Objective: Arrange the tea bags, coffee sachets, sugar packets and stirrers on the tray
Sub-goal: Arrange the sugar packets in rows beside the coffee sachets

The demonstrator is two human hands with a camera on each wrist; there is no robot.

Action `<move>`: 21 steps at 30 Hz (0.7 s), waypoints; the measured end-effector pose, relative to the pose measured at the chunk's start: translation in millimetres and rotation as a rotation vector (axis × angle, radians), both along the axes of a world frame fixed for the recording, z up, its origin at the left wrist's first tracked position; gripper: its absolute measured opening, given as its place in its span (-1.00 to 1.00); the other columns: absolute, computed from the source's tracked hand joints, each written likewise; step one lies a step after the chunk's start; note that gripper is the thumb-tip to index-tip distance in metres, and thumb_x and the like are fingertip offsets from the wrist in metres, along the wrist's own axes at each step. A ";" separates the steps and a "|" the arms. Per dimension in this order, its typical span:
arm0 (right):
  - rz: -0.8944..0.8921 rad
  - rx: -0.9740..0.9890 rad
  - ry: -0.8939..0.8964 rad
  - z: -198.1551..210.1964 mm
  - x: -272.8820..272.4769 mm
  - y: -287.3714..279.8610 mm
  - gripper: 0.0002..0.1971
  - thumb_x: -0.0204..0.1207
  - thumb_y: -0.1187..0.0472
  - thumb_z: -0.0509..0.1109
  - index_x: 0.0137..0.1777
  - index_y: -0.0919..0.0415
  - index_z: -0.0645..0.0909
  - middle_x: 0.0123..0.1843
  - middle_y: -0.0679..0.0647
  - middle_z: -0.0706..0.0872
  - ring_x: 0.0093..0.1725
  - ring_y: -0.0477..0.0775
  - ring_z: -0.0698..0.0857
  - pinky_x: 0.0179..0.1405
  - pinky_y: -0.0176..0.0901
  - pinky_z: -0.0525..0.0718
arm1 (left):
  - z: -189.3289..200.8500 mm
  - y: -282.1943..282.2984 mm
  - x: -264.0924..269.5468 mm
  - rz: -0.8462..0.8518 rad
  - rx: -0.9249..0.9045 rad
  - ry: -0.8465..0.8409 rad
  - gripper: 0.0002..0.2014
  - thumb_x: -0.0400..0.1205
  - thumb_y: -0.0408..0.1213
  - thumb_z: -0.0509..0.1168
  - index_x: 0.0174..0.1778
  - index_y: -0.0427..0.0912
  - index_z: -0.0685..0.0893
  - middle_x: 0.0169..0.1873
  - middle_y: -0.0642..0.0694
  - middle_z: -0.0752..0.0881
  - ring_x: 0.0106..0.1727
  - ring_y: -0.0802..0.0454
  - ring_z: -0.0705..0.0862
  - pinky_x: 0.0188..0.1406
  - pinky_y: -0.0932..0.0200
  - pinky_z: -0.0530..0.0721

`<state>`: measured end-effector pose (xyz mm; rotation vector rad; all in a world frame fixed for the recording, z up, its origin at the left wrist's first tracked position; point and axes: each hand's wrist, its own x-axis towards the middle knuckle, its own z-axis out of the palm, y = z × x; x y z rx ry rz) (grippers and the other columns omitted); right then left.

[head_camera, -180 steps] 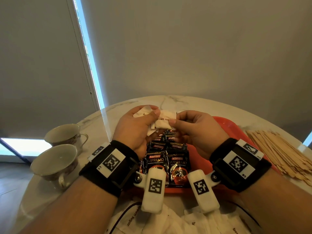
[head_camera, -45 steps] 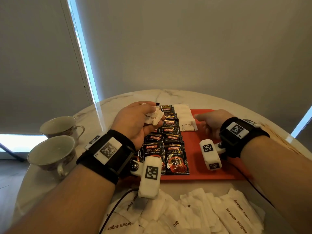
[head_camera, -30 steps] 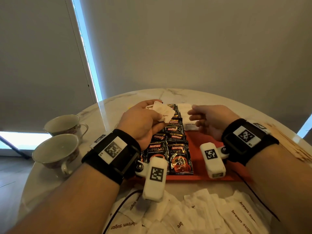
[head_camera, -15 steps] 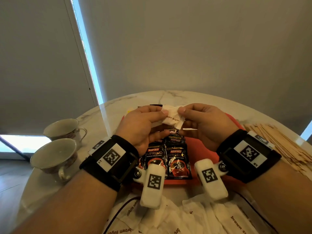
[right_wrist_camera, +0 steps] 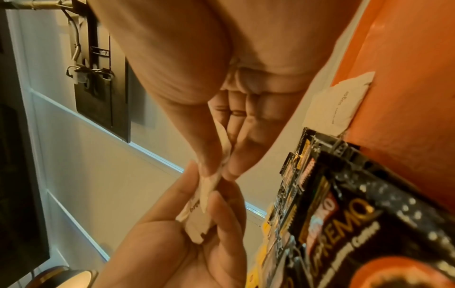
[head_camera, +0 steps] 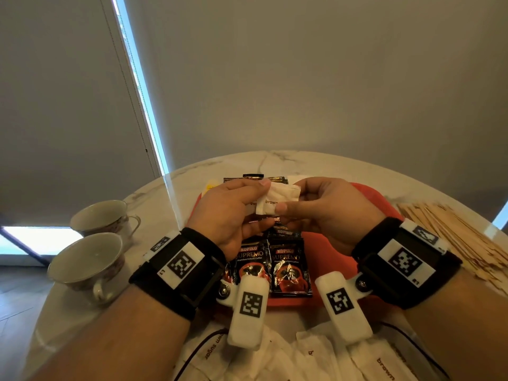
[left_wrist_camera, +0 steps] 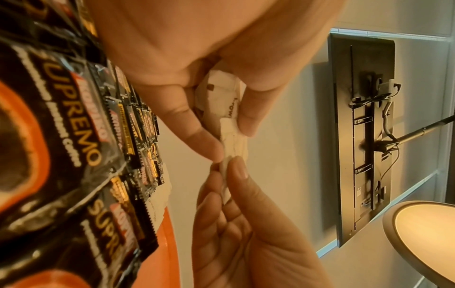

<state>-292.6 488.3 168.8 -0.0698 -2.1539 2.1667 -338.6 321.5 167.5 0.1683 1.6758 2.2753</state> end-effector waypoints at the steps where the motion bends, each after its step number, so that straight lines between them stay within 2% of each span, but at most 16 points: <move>1: 0.001 0.013 -0.014 -0.2 -0.4 1.0 -0.66 0.32 0.41 0.63 0.10 0.35 0.70 -0.06 0.28 0.86 -0.23 0.09 0.85 -0.25 -0.16 0.84 | -0.1 0.0 -0.3 0.008 0.004 -0.003 -0.92 0.66 -0.31 0.49 -0.12 -0.20 0.83 -0.25 -0.09 0.90 -0.30 0.00 0.86 -0.40 0.15 0.82; 3: 0.013 0.032 -0.039 0.7 -0.5 3.2 -0.65 0.32 0.39 0.63 0.11 0.35 0.71 -0.05 0.29 0.86 -0.24 0.08 0.84 -0.25 -0.16 0.83 | 0.4 0.6 0.6 0.012 0.003 0.002 -0.90 0.67 -0.32 0.49 -0.17 -0.19 0.83 -0.30 -0.07 0.89 -0.33 0.02 0.85 -0.39 0.16 0.82; 5: 0.023 0.049 -0.057 2.0 0.2 5.8 -0.68 0.35 0.37 0.63 0.10 0.37 0.72 -0.13 0.28 0.84 -0.30 0.06 0.81 -0.32 -0.20 0.81 | 1.0 1.6 1.6 0.019 0.007 0.005 -0.91 0.67 -0.33 0.48 -0.15 -0.20 0.82 -0.33 -0.06 0.88 -0.37 0.04 0.85 -0.40 0.17 0.82; 8: -0.001 0.093 -0.092 3.2 0.4 8.6 -0.82 0.52 0.22 0.57 -0.01 0.35 0.74 -0.24 0.24 0.80 -0.40 0.05 0.74 -0.37 -0.13 0.78 | 3.6 1.2 1.2 0.047 0.025 -0.003 -0.95 0.66 -0.32 0.49 -0.06 -0.23 0.82 -0.30 -0.11 0.89 -0.33 -0.01 0.87 -0.44 0.19 0.80; 11: -0.089 0.022 -0.097 3.0 -2.3 10.0 -0.79 0.66 0.16 0.46 0.03 0.35 0.77 -0.15 0.28 0.82 -0.34 0.11 0.73 -0.29 0.00 0.78 | 6.9 -1.6 -0.6 0.057 0.020 -0.005 -0.93 0.66 -0.31 0.48 -0.04 -0.24 0.80 -0.24 -0.16 0.90 -0.26 -0.07 0.90 -0.44 0.19 0.82; 14: -0.128 -0.061 -0.060 2.7 -3.3 11.0 -0.77 0.62 0.15 0.50 0.09 0.35 0.77 -0.02 0.29 0.83 -0.23 0.14 0.76 -0.24 0.00 0.80 | 6.3 -1.9 -1.0 0.057 0.022 -0.008 -0.91 0.67 -0.31 0.48 0.01 -0.26 0.80 -0.22 -0.16 0.90 -0.23 -0.09 0.91 -0.43 0.19 0.82; 16: -0.087 -0.069 -0.055 1.3 -1.6 8.7 -0.72 0.52 0.19 0.57 0.12 0.37 0.74 0.03 0.28 0.85 -0.15 0.16 0.80 -0.17 -0.01 0.83 | 4.6 -0.5 0.2 0.057 0.030 -0.012 -0.89 0.67 -0.31 0.49 0.04 -0.27 0.81 -0.25 -0.14 0.90 -0.26 -0.07 0.90 -0.44 0.19 0.81; 18: -0.070 -0.023 -0.047 0.0 -0.1 5.7 -0.79 0.49 0.34 0.57 0.08 0.41 0.72 0.03 0.32 0.86 -0.13 0.19 0.81 -0.17 -0.04 0.85 | 3.0 0.8 1.2 0.056 0.033 -0.019 -0.88 0.66 -0.31 0.50 0.04 -0.26 0.81 -0.24 -0.15 0.90 -0.26 -0.06 0.89 -0.44 0.18 0.81; 21: -0.133 -0.026 -0.056 1.3 -3.9 12.2 -0.90 0.51 0.45 0.53 -0.01 0.38 0.71 -0.09 0.31 0.86 -0.17 0.19 0.82 -0.12 0.04 0.84 | 1.7 0.7 -0.9 0.075 0.051 -0.055 -0.87 0.66 -0.33 0.49 0.08 -0.29 0.80 -0.13 -0.28 0.89 -0.25 -0.07 0.89 -0.44 0.19 0.81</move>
